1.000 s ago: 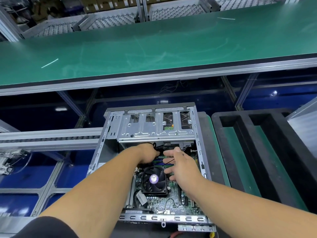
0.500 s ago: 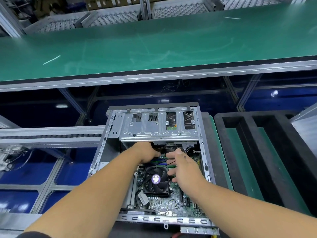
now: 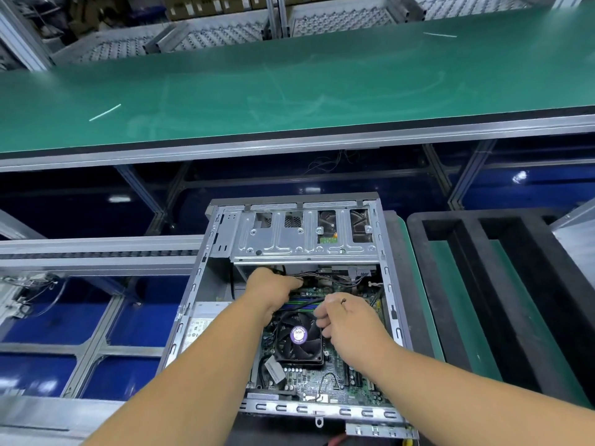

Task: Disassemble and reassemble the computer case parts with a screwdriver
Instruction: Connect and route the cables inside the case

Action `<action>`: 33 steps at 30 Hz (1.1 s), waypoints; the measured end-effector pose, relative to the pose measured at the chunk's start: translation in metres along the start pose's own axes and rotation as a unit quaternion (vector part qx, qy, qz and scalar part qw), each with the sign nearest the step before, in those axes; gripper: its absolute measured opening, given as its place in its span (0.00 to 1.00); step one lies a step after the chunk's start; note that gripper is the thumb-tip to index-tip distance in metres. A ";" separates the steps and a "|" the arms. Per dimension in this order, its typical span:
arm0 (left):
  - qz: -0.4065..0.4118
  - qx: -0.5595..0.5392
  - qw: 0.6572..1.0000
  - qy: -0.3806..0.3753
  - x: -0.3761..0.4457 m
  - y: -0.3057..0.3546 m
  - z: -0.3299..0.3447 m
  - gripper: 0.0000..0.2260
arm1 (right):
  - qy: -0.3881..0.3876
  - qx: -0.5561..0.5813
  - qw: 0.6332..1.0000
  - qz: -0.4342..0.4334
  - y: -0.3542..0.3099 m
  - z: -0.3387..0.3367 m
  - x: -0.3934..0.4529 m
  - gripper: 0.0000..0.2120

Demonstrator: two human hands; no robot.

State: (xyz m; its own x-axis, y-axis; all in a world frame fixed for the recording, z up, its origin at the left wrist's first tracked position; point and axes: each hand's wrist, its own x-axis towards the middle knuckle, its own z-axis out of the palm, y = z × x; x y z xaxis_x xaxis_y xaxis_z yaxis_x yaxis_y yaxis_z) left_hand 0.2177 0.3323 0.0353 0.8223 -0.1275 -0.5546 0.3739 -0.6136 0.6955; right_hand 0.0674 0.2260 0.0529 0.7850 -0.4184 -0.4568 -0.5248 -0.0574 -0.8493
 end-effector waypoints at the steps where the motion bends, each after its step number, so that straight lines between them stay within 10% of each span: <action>1: 0.015 0.025 1.000 -0.001 0.001 -0.001 0.001 0.11 | -0.003 -0.036 0.999 -0.009 -0.002 -0.001 -0.003 0.17; 8: 0.127 0.450 0.884 -0.032 0.011 0.007 0.009 0.18 | -0.024 -0.264 0.956 -0.128 -0.011 -0.005 -0.040 0.16; 15: 0.155 0.585 0.795 -0.041 0.017 0.011 0.018 0.24 | -0.022 -0.244 0.955 -0.166 -0.006 -0.007 -0.043 0.15; 33: 0.176 0.568 0.804 -0.020 0.018 0.010 0.014 0.18 | 0.001 0.008 0.998 0.057 -0.023 0.010 0.005 0.21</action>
State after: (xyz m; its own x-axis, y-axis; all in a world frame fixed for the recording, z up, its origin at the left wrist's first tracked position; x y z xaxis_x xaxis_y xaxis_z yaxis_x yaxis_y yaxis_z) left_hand 0.2301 0.3132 0.0255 0.7684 -0.4604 -0.4445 -0.5307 -0.8466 -0.0406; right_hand 0.0861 0.2341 0.0675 0.7197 -0.4233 -0.5503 -0.6053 0.0055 -0.7960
